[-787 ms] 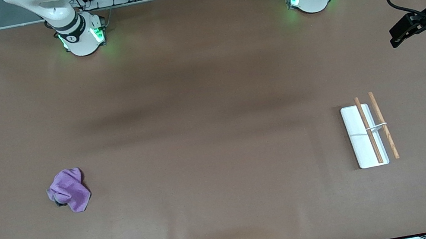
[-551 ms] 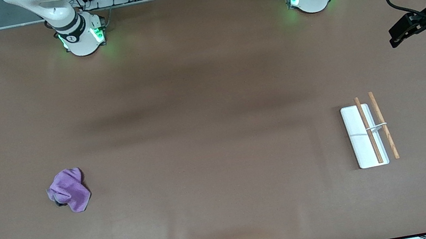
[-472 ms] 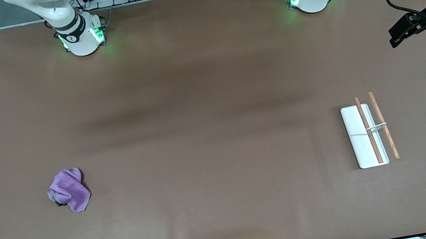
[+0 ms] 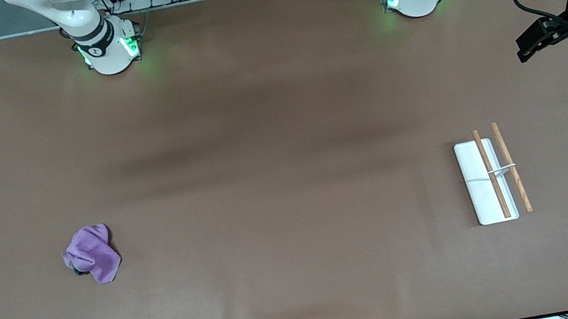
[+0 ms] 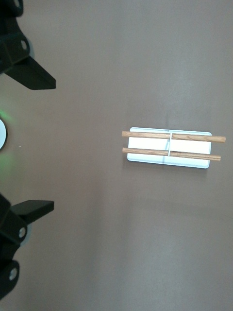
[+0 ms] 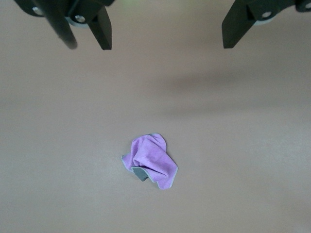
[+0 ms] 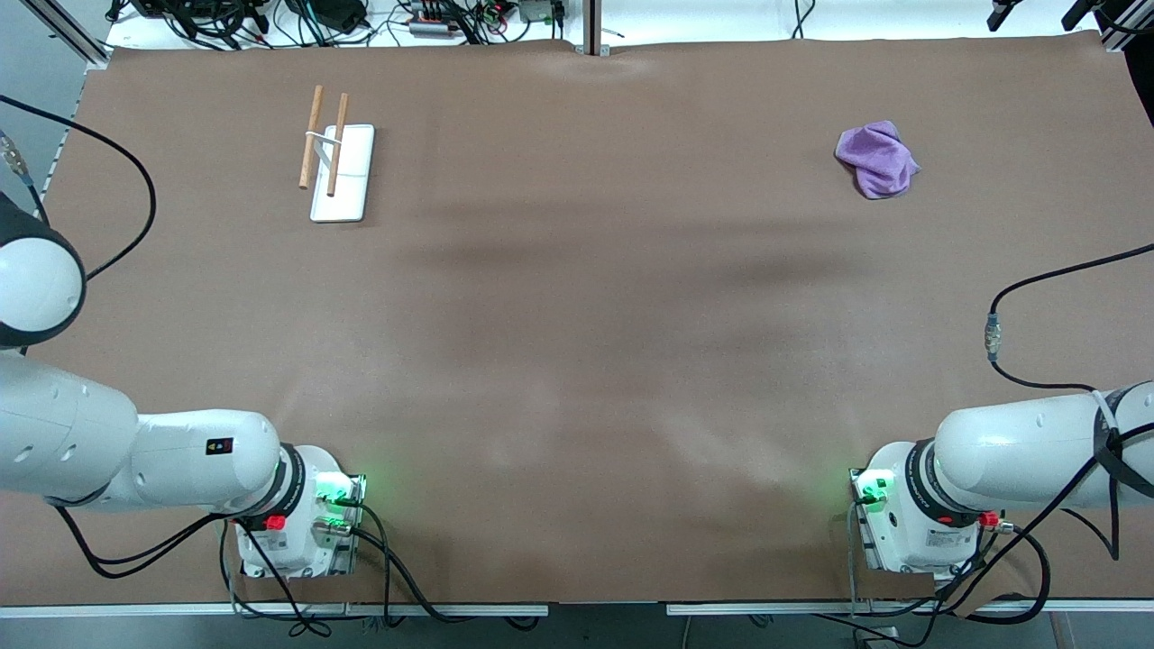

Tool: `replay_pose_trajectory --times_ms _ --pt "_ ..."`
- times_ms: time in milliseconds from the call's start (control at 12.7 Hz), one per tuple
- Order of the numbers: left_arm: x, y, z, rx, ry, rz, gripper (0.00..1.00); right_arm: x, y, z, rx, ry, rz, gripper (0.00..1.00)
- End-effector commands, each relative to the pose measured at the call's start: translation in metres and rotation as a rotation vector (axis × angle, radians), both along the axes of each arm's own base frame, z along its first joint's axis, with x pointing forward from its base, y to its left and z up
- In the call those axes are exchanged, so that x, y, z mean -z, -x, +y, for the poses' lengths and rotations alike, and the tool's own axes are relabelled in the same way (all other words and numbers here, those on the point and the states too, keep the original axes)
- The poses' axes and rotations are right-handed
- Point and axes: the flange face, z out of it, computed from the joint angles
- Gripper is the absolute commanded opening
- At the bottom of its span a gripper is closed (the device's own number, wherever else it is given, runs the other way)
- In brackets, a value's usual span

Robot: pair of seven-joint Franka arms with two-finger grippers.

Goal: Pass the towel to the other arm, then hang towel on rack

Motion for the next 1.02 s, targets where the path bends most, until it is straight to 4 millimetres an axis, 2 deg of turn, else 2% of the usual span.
replay_pose_trajectory --times_ms 0,236,394,944 --pt "0.003 0.004 -0.001 -0.005 -0.030 0.016 1.00 -0.007 0.001 0.000 -0.009 -0.016 -0.011 1.00" --pt "0.004 0.005 -0.002 -0.002 -0.030 0.015 1.00 -0.002 -0.002 -0.009 0.007 -0.015 -0.005 1.00" --pt "0.005 0.005 -0.011 0.014 -0.030 0.015 1.00 0.007 -0.011 -0.016 0.019 -0.013 -0.019 1.00" --pt "0.009 0.002 -0.009 0.016 -0.028 0.010 1.00 0.097 -0.080 -0.030 0.038 -0.001 -0.043 1.00"
